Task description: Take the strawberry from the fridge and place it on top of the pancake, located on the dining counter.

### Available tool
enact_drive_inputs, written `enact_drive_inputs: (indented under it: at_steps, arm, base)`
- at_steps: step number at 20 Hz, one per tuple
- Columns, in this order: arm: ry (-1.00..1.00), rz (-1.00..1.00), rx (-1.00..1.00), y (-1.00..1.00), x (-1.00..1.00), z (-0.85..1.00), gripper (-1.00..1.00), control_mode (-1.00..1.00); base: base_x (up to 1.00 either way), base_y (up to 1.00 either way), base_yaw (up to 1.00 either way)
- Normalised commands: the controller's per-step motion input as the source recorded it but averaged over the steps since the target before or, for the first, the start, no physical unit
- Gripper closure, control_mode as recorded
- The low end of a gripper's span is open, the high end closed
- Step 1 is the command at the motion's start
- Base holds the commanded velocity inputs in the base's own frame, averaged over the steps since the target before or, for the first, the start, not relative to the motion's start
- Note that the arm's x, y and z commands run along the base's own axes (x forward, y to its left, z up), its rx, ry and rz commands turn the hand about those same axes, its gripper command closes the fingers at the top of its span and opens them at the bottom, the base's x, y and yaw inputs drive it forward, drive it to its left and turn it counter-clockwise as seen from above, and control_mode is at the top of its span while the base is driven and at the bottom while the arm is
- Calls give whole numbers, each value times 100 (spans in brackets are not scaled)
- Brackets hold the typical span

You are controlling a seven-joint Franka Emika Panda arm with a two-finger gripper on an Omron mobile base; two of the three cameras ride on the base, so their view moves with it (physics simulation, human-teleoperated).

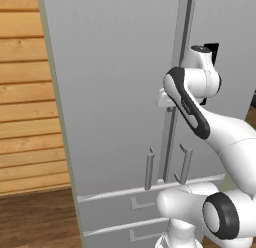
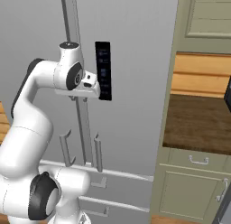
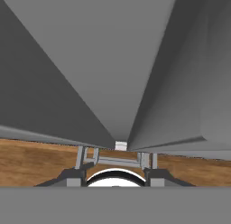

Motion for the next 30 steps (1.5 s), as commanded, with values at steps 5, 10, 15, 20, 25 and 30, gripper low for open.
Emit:
enact_drive_inputs:
  at_steps: [5, 10, 15, 20, 25, 30]
  arm:
    - [0, 0, 0, 0, 0, 0, -100, 100]
    - [0, 0, 0, 0, 0, 0, -100, 100]
    - [0, 0, 0, 0, 0, 0, -100, 100]
    - [0, 0, 0, 0, 0, 0, -100, 100]
    - [0, 0, 0, 0, 0, 0, -100, 100]
    - [0, 0, 0, 0, 0, 0, -100, 100]
  base:
    - [-5, 0, 0]
    - [-27, 0, 0]
    - [-48, 0, 0]
    - [-50, 0, 0]
    - [-50, 0, 0]
    - [-52, -1, 0]
